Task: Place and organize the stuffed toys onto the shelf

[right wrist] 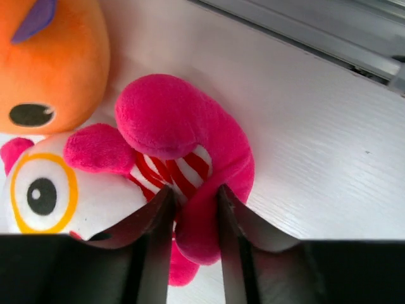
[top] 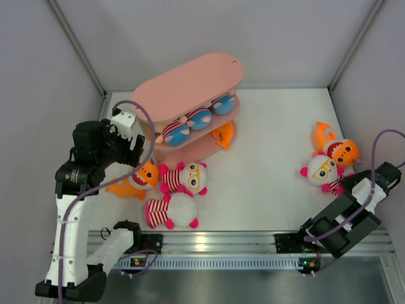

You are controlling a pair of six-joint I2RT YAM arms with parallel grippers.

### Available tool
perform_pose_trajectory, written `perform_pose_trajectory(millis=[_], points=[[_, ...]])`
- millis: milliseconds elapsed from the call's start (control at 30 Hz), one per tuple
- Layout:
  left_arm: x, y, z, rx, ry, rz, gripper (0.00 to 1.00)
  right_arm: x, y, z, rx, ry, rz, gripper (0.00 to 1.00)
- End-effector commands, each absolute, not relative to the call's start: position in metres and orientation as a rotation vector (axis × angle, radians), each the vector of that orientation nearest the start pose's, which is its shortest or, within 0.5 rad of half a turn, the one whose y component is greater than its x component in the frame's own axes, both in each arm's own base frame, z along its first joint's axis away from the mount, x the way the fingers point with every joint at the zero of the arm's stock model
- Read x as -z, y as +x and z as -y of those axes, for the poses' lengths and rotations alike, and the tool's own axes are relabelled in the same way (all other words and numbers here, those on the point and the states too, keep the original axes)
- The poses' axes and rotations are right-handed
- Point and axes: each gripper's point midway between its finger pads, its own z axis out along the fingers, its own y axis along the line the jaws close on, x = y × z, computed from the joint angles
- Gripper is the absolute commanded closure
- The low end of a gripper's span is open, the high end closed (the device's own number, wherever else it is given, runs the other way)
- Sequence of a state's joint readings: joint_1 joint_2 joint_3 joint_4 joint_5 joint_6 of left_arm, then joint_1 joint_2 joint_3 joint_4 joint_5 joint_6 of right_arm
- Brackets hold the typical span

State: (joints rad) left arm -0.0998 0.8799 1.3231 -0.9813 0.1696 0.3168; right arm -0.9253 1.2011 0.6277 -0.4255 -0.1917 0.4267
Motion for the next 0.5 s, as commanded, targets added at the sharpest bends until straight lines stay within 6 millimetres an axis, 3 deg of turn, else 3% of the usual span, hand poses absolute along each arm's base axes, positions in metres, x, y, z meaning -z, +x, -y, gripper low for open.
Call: perform_pose_trajectory(millis=[0, 33, 100, 233, 267, 333, 367, 400, 433, 467], points=[[-0.333, 0.240, 0.038, 0.018, 0.520, -1.988, 0.17, -0.064, 0.216, 0.168, -0.176, 1.421, -1.999, 0.71], [-0.334, 0.241, 0.038, 0.019, 0.518, -1.986, 0.17, -0.067, 0.217, 0.164, -0.193, 1.420, -1.989, 0.77], [-0.336, 0.241, 0.037, 0.015, 0.512, -1.982, 0.17, -0.079, 0.222, 0.150, -0.221, 1.366, -1.992, 1.00], [-0.336, 0.241, 0.034, -0.001, 0.498, -1.987, 0.17, -0.111, 0.239, 0.116, -0.300, 1.237, -2.017, 1.00], [-0.336, 0.240, 0.033, -0.009, 0.496, -1.986, 0.17, -0.132, 0.250, 0.102, -0.333, 1.141, -2.016, 1.00], [-0.336, 0.240, 0.030, -0.029, 0.486, -1.990, 0.16, -0.152, 0.255, 0.078, -0.425, 1.097, -2.010, 1.00], [-0.335, 0.240, 0.029, -0.034, 0.485, -1.992, 0.16, -0.179, 0.261, 0.068, -0.453, 1.029, -1.972, 1.00], [-0.335, 0.239, 0.029, -0.034, 0.485, -1.991, 0.16, -0.193, 0.263, 0.062, -0.476, 1.013, -1.947, 1.00], [-0.334, 0.238, 0.028, -0.038, 0.485, -1.992, 0.16, -0.224, 0.266, 0.057, -0.503, 0.995, -1.883, 1.00], [-0.334, 0.238, 0.028, -0.038, 0.485, -1.994, 0.16, -0.239, 0.266, 0.054, -0.522, 0.997, -1.852, 1.00]])
